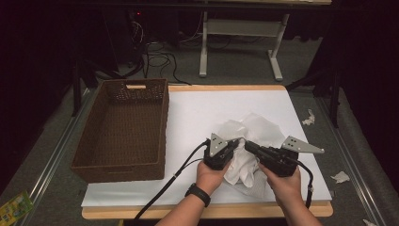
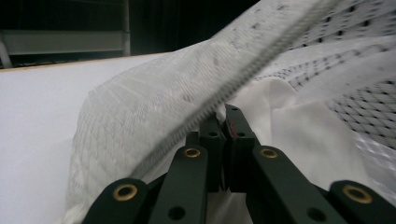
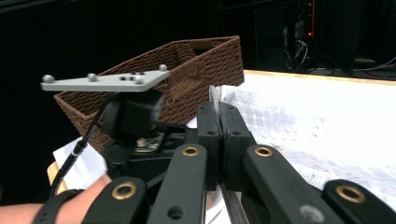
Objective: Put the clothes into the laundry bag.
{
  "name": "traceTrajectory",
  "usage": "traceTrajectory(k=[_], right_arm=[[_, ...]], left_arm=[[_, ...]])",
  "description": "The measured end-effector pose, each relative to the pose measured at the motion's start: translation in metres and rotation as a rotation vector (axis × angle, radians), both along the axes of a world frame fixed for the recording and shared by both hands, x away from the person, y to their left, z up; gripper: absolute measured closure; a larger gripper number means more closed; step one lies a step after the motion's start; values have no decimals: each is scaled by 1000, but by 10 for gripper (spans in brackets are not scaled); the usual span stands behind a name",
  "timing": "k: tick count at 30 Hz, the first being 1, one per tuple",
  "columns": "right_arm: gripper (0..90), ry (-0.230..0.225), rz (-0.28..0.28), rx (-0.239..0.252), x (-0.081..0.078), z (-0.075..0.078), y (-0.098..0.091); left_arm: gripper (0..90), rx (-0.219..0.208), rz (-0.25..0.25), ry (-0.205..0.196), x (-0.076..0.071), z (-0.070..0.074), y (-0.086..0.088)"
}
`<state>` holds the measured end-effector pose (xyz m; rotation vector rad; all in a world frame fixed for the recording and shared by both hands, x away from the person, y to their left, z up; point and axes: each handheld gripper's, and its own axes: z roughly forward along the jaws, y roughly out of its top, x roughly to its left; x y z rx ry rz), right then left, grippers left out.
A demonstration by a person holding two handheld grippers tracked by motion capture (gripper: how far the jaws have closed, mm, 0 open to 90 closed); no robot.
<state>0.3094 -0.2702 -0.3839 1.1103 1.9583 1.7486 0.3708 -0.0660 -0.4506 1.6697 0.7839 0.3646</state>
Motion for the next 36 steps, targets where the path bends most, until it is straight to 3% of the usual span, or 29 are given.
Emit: traceTrajectory(k=[4,8,10,14,17,20,23,26,27,29,31,33,36], right_arm=[[895,5,-6,-1,1,-1,-2],[895,1,-2,-2,0,-1,-2],[895,3,-4,-5,1,-1,-2],[895,1,-6,-7,1,-1,-2],[895,0,-12,-11,1,-1,-1],[894,0,-13,-11,1,-1,-1],[895,1,-14,-11,2,-1,-1],[895,-1,-12,-9,2,0,0],[895,0,-11,-8,2,0,0],[895,3,-9,-9,1,0,1],[895,0,-4,-8,2,0,2],[895,3,-4,-9,2,0,3],[895,-2,2,-5,3,1,4]], left_arm=[[849,-3,3,-5,3,-3,-3],[731,-27,-18,-22,-7,1,8],[649,-50,-25,-10,-15,5,16],[493,-57,-30,-41,-35,13,34],[340,-63,-48,-20,-45,9,45],[240,-19,-81,13,-51,-4,48],[213,50,-113,49,-52,-20,38],[296,115,-151,87,-50,-29,25],[403,145,-159,97,-49,-29,21],[640,155,-158,96,-45,-28,15],[798,161,-166,103,-41,-26,10],[876,135,-161,84,-40,-22,8],[884,58,-119,63,-36,-9,11]])
